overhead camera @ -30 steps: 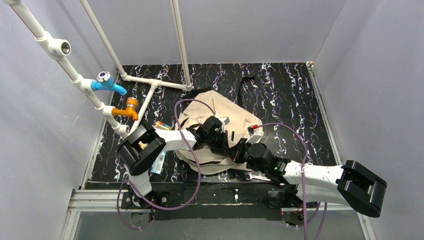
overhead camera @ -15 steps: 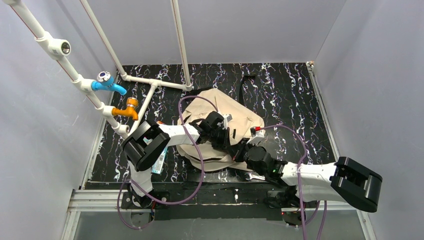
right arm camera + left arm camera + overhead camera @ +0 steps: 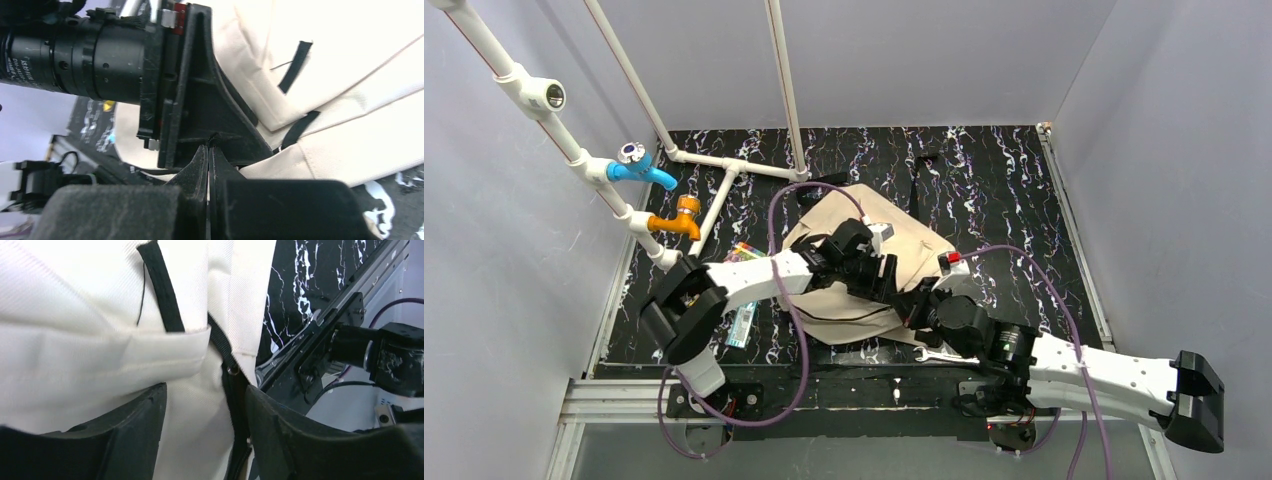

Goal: Pack the student bag
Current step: Zip the student bag at the center of the board.

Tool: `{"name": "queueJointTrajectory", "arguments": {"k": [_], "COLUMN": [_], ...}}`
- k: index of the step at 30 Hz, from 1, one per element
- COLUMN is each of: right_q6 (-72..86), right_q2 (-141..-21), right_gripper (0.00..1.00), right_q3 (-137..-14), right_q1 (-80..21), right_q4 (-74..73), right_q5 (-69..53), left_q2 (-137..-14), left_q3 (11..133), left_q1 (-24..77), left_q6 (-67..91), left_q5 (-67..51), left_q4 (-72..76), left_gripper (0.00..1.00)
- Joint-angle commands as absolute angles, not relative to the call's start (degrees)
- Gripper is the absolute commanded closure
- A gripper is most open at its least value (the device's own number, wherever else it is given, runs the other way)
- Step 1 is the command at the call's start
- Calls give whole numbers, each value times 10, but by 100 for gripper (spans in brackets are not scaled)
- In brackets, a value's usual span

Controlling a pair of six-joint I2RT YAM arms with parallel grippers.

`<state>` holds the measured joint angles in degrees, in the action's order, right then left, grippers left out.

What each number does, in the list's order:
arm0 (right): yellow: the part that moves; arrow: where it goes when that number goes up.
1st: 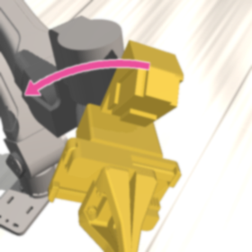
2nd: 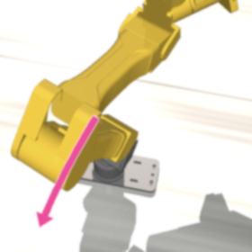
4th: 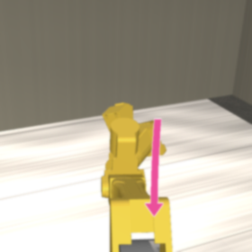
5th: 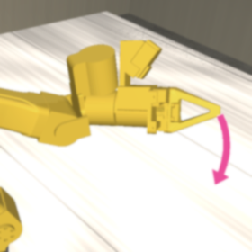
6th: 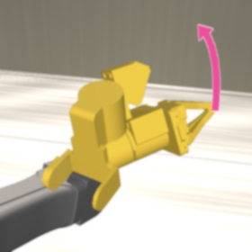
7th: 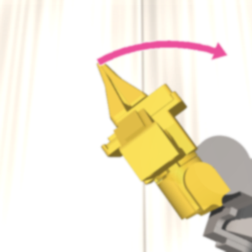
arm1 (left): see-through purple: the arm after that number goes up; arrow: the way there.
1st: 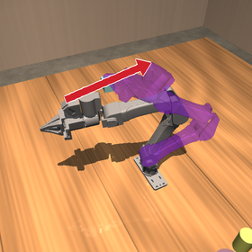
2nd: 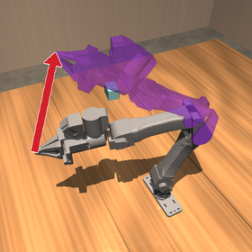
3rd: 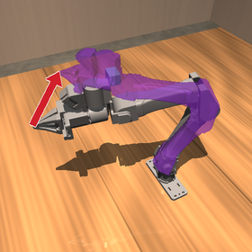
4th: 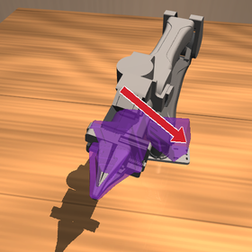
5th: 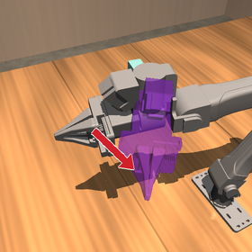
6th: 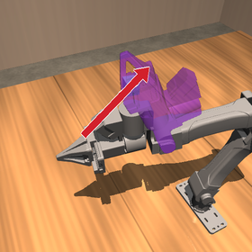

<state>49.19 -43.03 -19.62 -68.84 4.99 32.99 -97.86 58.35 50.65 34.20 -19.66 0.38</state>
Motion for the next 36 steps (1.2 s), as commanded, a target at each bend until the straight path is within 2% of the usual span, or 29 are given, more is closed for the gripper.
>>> {"name": "queueJointTrajectory", "arguments": {"k": [1,9,13,17,21,25,29,36], "right_q6": [512,518,530,550,563,563,563,515], "right_q2": [-417,-424,-419,-441,-463,-462,-441,-440], "right_gripper": [99,99,99,99,99,99,99,99], "right_q3": [-225,-224,-231,-264,-290,-300,-304,-328], "right_q1": [-723,-722,-722,-722,-722,-722,-722,-722], "right_q4": [-12,-65,-112,-175,-199,-204,-222,-227], "right_q5": [219,236,264,313,354,363,361,336], "left_q2": [-862,-777,-767,-718,-659,-671,-712,-743], "left_q3": [607,593,582,535,451,436,439,419], "left_q1": [501,495,485,492,575,651,668,683], "left_q6": [307,268,259,241,210,190,197,221], "left_q5": [-123,-11,5,-78,-18,86,131,161], "left_q4": [-71,-184,-186,-134,-70,-61,-59,-25], "left_gripper": [39,27,27,30,30,38,59,74]}}
